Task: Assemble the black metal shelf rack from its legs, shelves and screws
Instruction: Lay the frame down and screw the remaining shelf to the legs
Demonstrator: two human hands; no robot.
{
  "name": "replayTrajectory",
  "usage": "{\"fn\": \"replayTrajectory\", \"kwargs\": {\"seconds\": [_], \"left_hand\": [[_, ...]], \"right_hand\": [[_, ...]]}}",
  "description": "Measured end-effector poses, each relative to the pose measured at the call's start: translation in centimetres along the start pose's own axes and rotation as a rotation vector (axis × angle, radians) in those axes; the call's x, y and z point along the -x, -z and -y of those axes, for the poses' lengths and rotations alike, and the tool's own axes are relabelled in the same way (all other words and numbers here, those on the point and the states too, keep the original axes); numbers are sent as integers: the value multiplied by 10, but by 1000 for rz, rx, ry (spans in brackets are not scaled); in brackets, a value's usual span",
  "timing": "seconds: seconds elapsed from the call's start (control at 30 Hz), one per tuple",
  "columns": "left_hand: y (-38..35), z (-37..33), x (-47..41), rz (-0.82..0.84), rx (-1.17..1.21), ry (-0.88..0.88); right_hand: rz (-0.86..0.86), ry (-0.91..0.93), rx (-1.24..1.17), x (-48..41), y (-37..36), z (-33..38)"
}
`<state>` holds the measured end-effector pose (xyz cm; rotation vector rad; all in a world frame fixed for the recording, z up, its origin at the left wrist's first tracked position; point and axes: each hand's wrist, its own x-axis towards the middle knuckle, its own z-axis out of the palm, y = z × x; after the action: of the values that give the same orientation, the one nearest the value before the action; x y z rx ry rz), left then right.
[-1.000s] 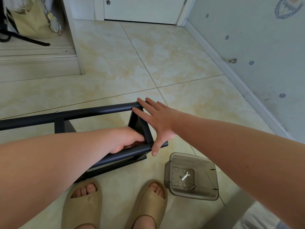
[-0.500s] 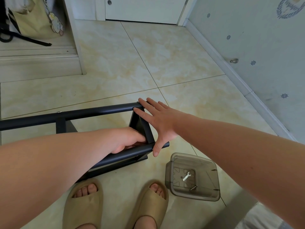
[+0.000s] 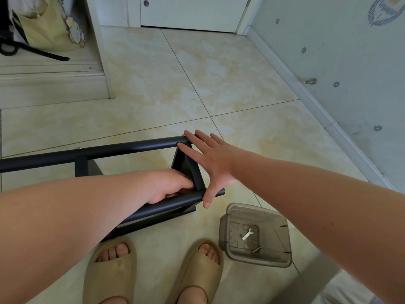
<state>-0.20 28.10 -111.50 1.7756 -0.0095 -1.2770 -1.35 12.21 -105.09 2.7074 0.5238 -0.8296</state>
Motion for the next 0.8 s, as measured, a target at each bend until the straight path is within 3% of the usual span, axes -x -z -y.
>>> {"fn": "replayTrajectory", "kwargs": {"seconds": [0.47, 0.63, 0.8], "left_hand": [[1, -1, 3, 60, 42, 27], [1, 0, -1, -34, -19, 11], [3, 3, 0, -2, 56, 13]], "right_hand": [[0, 0, 6, 0, -1, 0], [6, -5, 9, 0, 0, 1], [6, -6, 11, 1, 0, 1]]}}
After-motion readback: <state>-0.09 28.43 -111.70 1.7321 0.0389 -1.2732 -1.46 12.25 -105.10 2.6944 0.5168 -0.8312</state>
